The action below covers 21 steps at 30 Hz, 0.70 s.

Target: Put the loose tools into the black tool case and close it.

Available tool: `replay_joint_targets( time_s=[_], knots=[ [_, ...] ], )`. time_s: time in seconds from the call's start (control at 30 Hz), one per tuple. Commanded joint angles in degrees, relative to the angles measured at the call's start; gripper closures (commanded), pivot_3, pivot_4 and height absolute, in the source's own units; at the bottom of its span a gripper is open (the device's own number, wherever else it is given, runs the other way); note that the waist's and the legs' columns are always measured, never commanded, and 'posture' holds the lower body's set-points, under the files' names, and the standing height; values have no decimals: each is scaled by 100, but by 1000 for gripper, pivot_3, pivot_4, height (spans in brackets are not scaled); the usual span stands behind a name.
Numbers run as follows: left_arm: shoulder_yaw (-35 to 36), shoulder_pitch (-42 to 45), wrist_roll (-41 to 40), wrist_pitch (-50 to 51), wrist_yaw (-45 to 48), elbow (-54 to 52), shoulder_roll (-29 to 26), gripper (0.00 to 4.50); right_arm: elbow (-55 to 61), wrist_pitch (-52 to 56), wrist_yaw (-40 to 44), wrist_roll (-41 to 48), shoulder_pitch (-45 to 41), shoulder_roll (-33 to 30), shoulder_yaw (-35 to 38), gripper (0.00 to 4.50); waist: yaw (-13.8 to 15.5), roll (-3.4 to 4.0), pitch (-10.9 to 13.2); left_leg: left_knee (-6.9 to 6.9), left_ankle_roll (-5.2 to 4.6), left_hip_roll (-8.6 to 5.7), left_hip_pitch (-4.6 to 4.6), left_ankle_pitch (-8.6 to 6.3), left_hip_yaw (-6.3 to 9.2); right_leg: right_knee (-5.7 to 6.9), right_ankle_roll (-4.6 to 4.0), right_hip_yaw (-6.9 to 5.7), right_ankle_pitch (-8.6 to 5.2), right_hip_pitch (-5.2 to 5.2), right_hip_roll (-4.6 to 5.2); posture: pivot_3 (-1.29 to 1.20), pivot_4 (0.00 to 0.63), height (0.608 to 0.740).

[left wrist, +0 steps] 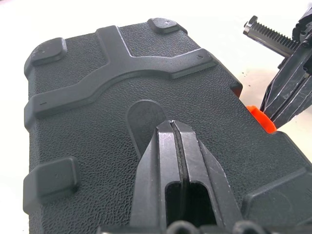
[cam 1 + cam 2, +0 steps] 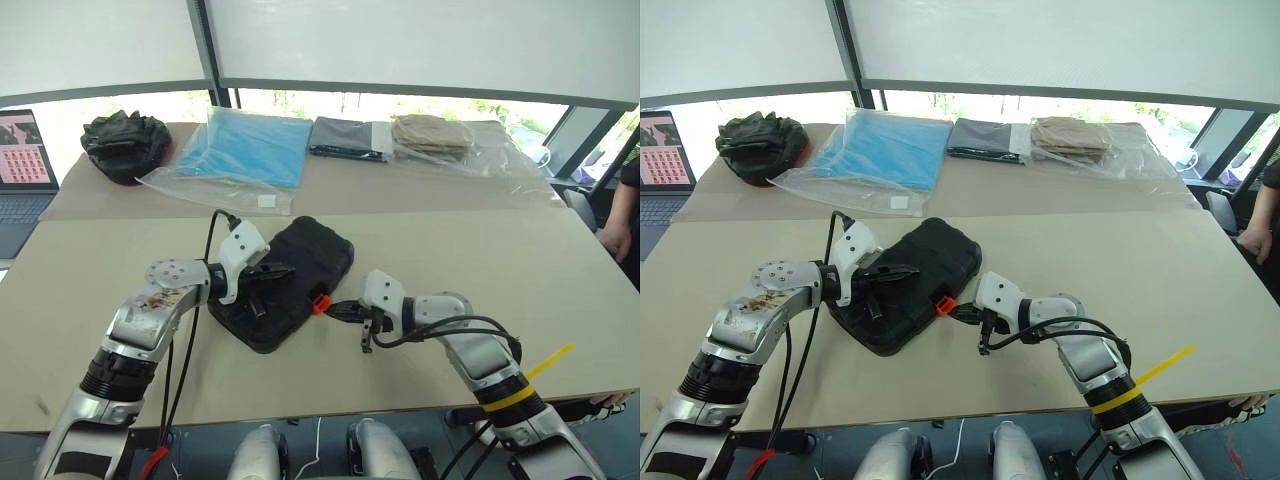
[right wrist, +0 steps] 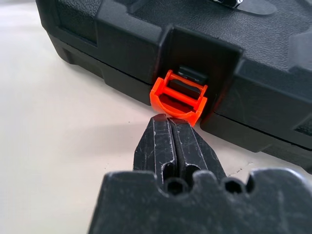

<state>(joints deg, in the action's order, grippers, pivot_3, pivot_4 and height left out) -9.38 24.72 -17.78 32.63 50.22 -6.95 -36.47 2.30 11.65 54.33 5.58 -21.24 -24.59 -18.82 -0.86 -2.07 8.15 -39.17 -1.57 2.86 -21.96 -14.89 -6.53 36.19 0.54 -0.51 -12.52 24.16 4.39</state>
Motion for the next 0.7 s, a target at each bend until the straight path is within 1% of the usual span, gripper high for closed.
replay_joint_targets(
  time_s=[0.03,0.4,0.6,0.7],
  knots=[
    [-475,-369,292,427,53,426,-65,4485,339,-395,-133,239,-188,168,314,4500,-2,0,0,0,0,0,1,0,0,0,0,1,0,0,-1,0,150,740],
    [-498,-395,270,487,88,451,-106,4485,496,-314,-171,487,-148,482,503,4500,-24,1,0,0,2,4,5,2,1,2,-1,5,1,2,-6,0,150,740],
    [-518,-400,283,491,88,486,-98,4485,517,-313,-143,524,-105,546,493,4500,4,34,-35,16,3,2,23,1,-1,-2,0,10,-2,-5,-6,0,150,740],
    [-514,-460,275,508,79,454,-109,4485,447,-324,-185,497,-112,500,530,4500,9,39,-42,20,3,0,22,1,0,-5,-4,14,-1,-6,-1,0,150,740]
  ],
)
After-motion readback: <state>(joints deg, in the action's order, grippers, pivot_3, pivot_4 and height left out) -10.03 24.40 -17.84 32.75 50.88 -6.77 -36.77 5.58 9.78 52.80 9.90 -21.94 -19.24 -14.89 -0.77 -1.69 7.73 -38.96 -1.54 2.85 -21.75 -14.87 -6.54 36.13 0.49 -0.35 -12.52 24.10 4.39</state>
